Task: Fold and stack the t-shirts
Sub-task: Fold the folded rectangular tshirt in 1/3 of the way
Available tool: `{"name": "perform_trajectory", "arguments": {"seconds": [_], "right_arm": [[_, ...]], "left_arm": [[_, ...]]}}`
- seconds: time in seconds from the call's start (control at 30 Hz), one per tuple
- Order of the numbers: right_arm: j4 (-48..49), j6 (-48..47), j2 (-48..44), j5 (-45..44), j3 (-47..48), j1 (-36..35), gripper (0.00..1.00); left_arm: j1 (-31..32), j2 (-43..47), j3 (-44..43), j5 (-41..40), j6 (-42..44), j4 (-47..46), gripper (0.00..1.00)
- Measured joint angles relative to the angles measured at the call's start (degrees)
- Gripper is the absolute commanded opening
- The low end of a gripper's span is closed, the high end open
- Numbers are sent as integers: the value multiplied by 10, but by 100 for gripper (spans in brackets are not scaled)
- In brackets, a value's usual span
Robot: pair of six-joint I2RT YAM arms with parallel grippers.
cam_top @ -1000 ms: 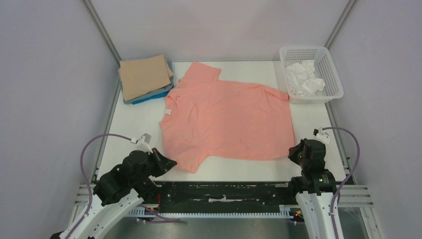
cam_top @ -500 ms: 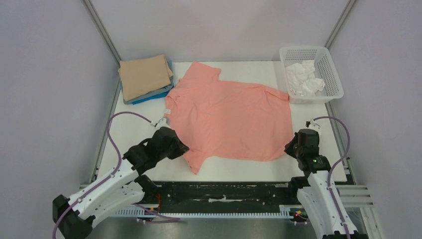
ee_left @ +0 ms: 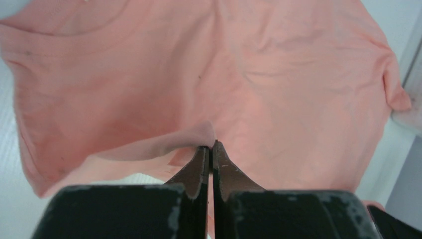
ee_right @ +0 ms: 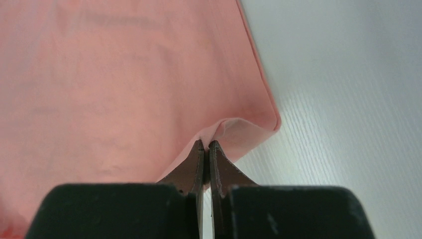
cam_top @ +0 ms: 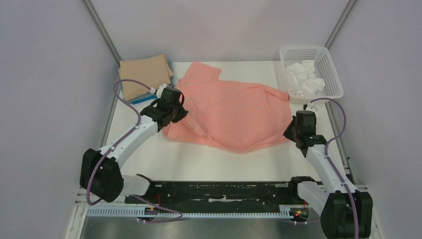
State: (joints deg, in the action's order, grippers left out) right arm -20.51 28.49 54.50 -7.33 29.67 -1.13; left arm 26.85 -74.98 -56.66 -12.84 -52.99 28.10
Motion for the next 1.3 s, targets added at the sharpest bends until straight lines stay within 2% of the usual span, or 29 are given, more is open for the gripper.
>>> {"name": "perform_trajectory", "arguments": {"seconds": [0.3, 0.63, 0.97, 1.0, 1.03, 1.07, 1.1, 1.13, 1.2, 1.3], "right_arm": [[35, -11, 83, -24, 43, 0, 0], [72, -26, 137, -46, 66, 0, 0], [164, -49, 186, -51, 66, 0, 2], [174, -52, 193, -51, 66, 0, 4], [183, -55, 200, -51, 66, 0, 10], [192, -57, 206, -52, 66, 0, 20], [199, -58, 211, -52, 66, 0, 30], [203, -62, 215, -52, 66, 0, 41], [205, -63, 217, -54, 66, 0, 56], [202, -72, 210, -54, 66, 0, 76]], "left_arm": [[-79, -78, -40, 41, 30, -21, 2], [-116, -136, -83, 61, 36, -30, 2], [-152, -224, -130, 81, 45, -47, 3], [-155, -238, -137, 84, 45, -51, 10], [-156, -249, -141, 85, 45, -58, 24], [-159, -259, -143, 86, 45, -64, 43], [-161, -268, -146, 88, 47, -69, 57], [-162, -278, -151, 90, 53, -69, 67], [-164, -295, -170, 99, 61, -64, 77], [-165, -303, -189, 109, 73, -63, 79]]}}
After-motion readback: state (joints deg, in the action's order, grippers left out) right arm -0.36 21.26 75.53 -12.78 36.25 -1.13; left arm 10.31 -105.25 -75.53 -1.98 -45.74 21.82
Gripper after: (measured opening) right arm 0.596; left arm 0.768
